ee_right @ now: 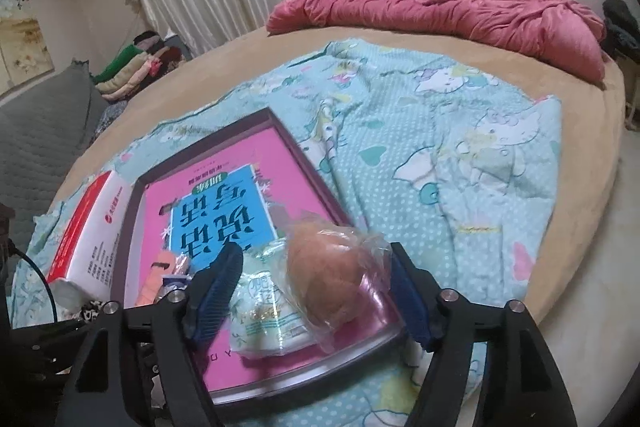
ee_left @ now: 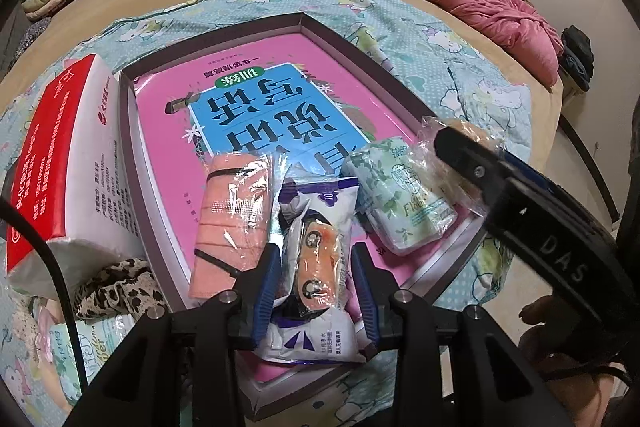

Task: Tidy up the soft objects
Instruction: 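Open the left tool over the tray while the right tool releases the plush beside the tissue pack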

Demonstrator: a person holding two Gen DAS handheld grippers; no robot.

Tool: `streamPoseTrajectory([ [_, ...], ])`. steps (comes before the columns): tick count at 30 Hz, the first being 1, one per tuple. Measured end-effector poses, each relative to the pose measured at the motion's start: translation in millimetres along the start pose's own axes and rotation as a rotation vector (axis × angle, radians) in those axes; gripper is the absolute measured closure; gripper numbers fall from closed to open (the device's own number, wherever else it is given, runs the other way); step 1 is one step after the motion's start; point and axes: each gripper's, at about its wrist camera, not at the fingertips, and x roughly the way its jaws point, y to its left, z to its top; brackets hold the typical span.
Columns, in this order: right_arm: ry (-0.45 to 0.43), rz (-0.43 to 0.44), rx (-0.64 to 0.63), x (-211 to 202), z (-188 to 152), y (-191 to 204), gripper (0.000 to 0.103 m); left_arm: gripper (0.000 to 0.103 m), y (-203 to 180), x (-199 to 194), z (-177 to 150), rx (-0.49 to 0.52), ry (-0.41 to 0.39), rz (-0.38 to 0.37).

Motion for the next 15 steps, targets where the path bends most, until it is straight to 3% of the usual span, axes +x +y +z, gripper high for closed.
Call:
streamPoseTrajectory([
  [7, -0.004, -0.018, 0.03, -6, 0, -10, 0.028, 0.049, -5, -8, 1, 0.014, -0.021, 0.001],
  [15, -0.058, -0.019, 0.035, -22, 4, -11, 0.027, 0.04, -4, -21, 1, 0.009, -0.044, -0.013],
])
